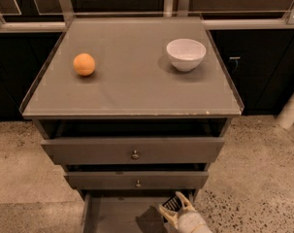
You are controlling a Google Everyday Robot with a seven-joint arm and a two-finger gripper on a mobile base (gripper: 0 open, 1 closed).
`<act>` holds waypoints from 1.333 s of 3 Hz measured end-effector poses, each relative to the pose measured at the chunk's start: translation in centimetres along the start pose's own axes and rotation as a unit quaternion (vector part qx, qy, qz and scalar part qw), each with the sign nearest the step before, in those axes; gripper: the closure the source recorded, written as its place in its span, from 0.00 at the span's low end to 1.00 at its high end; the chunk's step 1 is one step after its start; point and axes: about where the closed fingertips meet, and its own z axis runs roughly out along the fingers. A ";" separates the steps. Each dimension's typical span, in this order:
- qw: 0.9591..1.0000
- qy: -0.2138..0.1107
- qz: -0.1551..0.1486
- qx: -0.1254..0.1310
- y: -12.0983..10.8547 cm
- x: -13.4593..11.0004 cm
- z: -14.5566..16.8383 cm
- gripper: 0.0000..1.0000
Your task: Pick rxbar chocolate from bottom drawer and place on counter
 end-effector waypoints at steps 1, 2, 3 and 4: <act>0.999 -0.018 -0.014 -0.044 -1.3 -7.2 -1.2 1.00; 0.997 -0.031 -0.056 -0.047 -4.3 -14.0 -3.8 1.00; 0.993 -0.056 -0.103 -0.025 -7.0 -20.3 -8.3 1.00; 0.993 -0.056 -0.103 -0.025 -7.0 -20.3 -8.3 1.00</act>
Offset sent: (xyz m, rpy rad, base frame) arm 0.0366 -0.0682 0.2816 -0.2036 -0.1905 0.1508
